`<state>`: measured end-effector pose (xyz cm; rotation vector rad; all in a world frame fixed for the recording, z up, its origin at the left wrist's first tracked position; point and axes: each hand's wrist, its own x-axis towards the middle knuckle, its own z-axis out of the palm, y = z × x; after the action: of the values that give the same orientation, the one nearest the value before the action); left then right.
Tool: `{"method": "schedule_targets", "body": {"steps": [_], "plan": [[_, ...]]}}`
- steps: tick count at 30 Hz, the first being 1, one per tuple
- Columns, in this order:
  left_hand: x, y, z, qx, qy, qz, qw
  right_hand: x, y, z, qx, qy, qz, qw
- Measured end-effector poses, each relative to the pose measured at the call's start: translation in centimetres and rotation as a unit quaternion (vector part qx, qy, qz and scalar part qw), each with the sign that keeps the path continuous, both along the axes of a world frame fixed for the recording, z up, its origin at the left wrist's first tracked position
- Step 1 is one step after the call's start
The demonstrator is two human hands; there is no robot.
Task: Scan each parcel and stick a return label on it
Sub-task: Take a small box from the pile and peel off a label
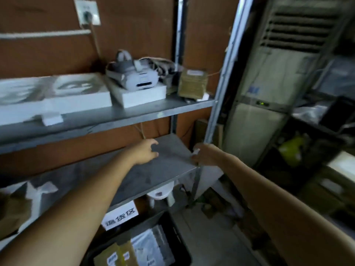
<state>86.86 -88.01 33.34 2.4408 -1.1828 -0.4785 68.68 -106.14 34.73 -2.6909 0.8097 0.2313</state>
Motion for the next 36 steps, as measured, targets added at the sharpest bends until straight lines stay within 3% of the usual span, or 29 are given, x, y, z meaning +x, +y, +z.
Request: {"method": "schedule_targets", "body": {"steps": [11,20,27,36], "plan": [[-25.0,-19.9,5.6,0.006,-0.047,-0.207,0.977,-30.3,-10.3,6.6,-0.050,-0.032,-0.205,0.977],[-45.3,-31.8,5.5,-0.004,-0.048,-0.253,0.966,-51.5,-19.9,4.9,-0.040,-0.046,-0.295,0.954],[-49.6,-38.0,3.8,-0.009,-0.046,-0.223,0.974,-57.0,-26.8,1.7,-0.035,-0.124,-0.315,0.940],[-46.7,-48.2,-1.4,-0.025,0.027,-0.171,0.985,-53.9,-36.5,-3.8,0.062,-0.189,-0.400,0.895]]}}
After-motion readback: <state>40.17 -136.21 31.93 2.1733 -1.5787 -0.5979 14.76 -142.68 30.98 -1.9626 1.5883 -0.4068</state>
